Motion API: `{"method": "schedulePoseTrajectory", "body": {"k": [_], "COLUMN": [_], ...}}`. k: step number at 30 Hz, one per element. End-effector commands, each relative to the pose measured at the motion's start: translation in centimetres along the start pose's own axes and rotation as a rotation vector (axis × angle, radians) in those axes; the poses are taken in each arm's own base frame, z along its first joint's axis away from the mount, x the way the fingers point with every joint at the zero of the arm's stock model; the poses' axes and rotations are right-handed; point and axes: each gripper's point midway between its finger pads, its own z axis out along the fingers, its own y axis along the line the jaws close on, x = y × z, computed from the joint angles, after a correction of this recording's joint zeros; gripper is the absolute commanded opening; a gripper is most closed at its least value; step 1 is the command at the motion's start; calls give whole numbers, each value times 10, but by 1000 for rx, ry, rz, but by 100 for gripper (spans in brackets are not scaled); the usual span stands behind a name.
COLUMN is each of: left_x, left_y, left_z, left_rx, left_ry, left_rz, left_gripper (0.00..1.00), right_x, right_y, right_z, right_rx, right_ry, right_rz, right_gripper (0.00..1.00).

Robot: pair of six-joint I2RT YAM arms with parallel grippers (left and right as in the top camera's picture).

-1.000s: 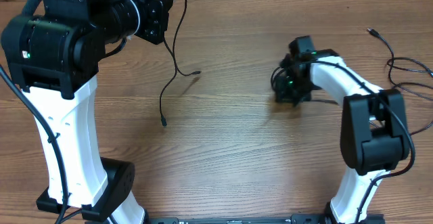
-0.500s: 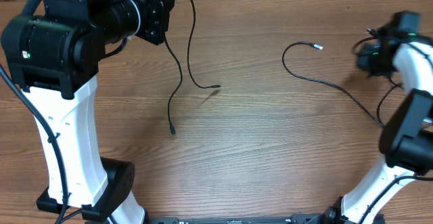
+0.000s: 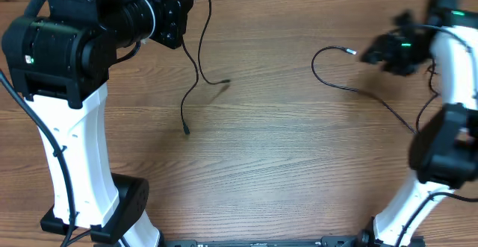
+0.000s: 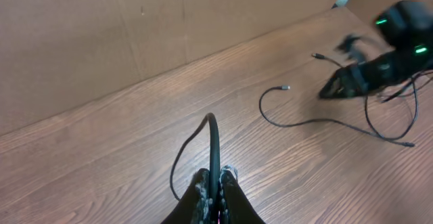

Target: Untangle cables

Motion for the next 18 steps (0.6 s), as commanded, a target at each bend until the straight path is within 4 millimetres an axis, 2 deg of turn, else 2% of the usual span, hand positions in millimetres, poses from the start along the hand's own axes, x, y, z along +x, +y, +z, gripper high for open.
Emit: {"method": "schedulePoseTrajectory", "body": {"k": [1, 3, 4, 5, 6, 7, 9, 11, 13, 16, 18], "left_x": [-1, 0, -1, -1, 0, 1, 3, 3, 3, 2, 1], "left_y": [-5, -5, -5, -5, -5, -5, -5, -7, -9, -10, -12], "left_z": [3, 3, 3, 3, 3, 3, 3, 3, 3, 3, 3], "left_rx": [24, 24, 24, 25, 25, 25, 25, 33, 47, 55, 63], "left_ry": [-2, 2, 2, 2, 5, 8, 15, 17, 14, 10, 9], "left_rz": [-2, -3, -3, -3, -4, -5, -8, -9, -8, -14, -17], "left_gripper": [6, 7, 6, 7, 7, 6, 6, 6, 6, 7, 7], "right_x": [9, 19, 20, 21, 22, 24, 25, 31, 33, 30, 27], "right_y": [66, 96, 100, 106, 112, 117, 119, 113, 110, 106, 106], "right_z": [17, 33, 37, 44, 52, 57, 68, 92, 107, 121, 125], "right_rx": [-34, -24, 1, 38, 58, 52, 51, 42, 32, 31, 29], "right_ry": [39, 66, 66, 62, 56, 60, 72, 126, 149, 152, 142], "right_rz": [-201, -264, -267, -275, -291, -305, -307, -276, -269, -268, -270], "right_gripper": [70, 70, 69, 62, 49, 42, 42, 43, 42, 42, 38]}}
